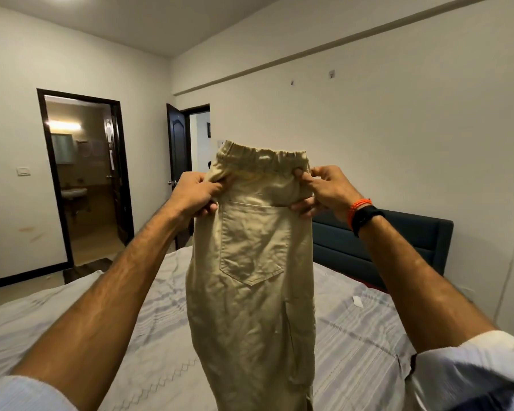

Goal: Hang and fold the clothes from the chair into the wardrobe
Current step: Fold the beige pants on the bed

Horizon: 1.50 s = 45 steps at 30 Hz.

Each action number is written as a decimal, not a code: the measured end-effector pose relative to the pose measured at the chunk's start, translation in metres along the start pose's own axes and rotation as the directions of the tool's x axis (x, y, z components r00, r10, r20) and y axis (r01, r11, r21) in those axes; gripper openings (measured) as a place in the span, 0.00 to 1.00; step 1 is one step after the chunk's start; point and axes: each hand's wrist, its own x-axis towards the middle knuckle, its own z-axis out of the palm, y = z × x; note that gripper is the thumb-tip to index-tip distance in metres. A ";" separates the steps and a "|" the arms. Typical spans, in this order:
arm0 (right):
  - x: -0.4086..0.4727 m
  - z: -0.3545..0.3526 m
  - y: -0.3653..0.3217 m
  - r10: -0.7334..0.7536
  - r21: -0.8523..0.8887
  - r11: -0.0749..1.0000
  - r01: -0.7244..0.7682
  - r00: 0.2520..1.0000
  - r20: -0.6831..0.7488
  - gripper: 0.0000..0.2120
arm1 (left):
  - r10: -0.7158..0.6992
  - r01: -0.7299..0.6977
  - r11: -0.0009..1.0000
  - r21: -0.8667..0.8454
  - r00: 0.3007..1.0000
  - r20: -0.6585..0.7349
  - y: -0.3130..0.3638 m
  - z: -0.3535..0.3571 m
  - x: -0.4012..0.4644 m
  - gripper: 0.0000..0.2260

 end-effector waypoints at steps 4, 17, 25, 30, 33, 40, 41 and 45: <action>0.022 -0.002 -0.003 -0.005 0.020 1.000 0.004 1.000 0.028 0.17 | -0.006 0.005 1.000 -0.007 0.999 -0.033 0.011 0.001 0.015 0.13; 0.187 0.055 0.132 0.166 -0.111 0.980 -0.165 0.986 0.000 0.11 | -0.299 0.291 0.947 0.133 0.954 0.039 -0.125 0.031 0.185 0.09; 0.313 0.056 0.091 -0.369 -0.164 0.927 0.338 0.902 -0.225 0.05 | 0.234 -0.218 0.967 0.131 0.964 -0.126 -0.096 0.013 0.310 0.13; 0.324 0.046 0.078 -0.468 -0.191 0.879 0.436 0.865 -0.182 0.07 | 0.364 -0.357 0.930 0.083 0.925 -0.112 -0.081 0.003 0.325 0.12; 0.303 0.050 0.093 -0.457 -0.174 0.885 0.431 0.875 -0.157 0.09 | 0.337 -0.332 0.941 0.059 0.936 -0.103 -0.089 0.004 0.304 0.13; 0.186 0.080 0.178 -0.248 -0.106 0.964 0.243 0.968 -0.035 0.08 | 0.070 -0.068 0.996 0.060 0.997 -0.044 -0.182 0.010 0.191 0.19; 0.157 0.088 0.202 -0.176 -0.097 0.980 0.174 0.984 -0.016 0.08 | 0.003 -0.002 0.997 0.075 1.000 -0.016 -0.202 0.013 0.160 0.20; 0.053 0.112 0.288 0.057 -0.114 0.992 -0.052 0.997 0.047 0.08 | -0.240 0.229 0.965 0.126 0.967 0.086 -0.292 0.024 0.049 0.19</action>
